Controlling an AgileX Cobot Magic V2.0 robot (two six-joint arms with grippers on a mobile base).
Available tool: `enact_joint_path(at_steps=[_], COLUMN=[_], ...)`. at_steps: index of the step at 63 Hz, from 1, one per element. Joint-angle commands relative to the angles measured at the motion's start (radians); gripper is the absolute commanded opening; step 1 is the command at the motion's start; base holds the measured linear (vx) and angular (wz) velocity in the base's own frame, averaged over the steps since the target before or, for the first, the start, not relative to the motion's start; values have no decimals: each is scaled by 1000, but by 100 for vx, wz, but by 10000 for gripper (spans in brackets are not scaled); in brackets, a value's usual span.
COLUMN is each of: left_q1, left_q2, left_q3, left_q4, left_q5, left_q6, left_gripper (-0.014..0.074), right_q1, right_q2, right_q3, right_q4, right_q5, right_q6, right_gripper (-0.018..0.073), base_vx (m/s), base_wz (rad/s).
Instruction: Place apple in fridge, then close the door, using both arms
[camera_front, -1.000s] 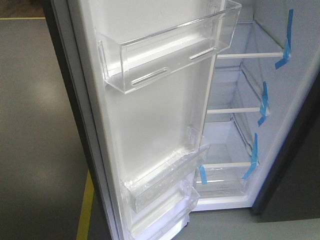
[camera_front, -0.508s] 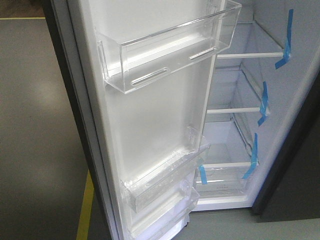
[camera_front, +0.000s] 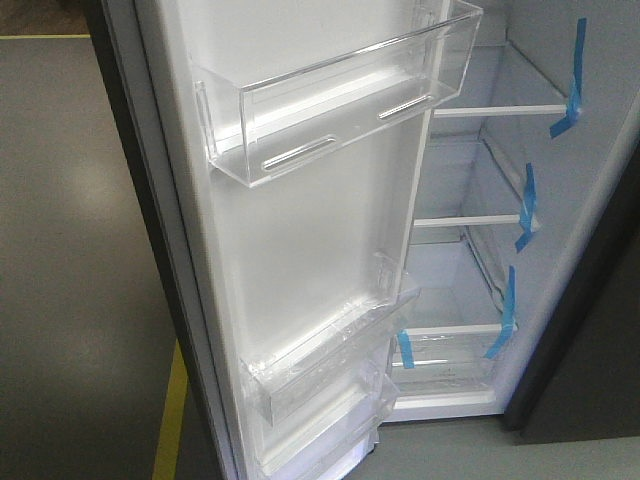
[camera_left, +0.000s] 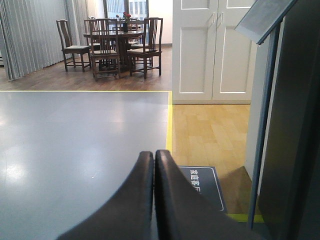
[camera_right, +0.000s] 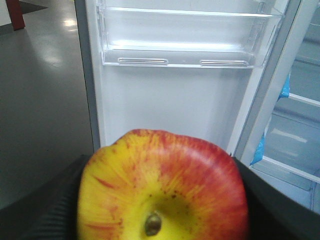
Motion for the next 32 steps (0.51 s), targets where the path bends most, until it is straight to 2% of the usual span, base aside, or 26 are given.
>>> enact_joint_path(at_steps=[1,23,32], left_q1=[0,0,0], left_q2=[-14,-14,-14], left_q3=[29,29,29], left_q4=[-3,-3,-3], left_q5=[-75,-75,-75], left_q6=[-6,-6,-6], left_gripper=[-8,-8,-8], right_q1=[-2,-2,-2], right_q2=[7,7,7], right_q3=[-22,-22,-22], right_q4=[35,35,36], right_q5=[-68,-70,-131], right_q6=[-6,-6,-6], right_gripper=[3,3,3], base_vx=[0,0,0], base_wz=[0,0,0])
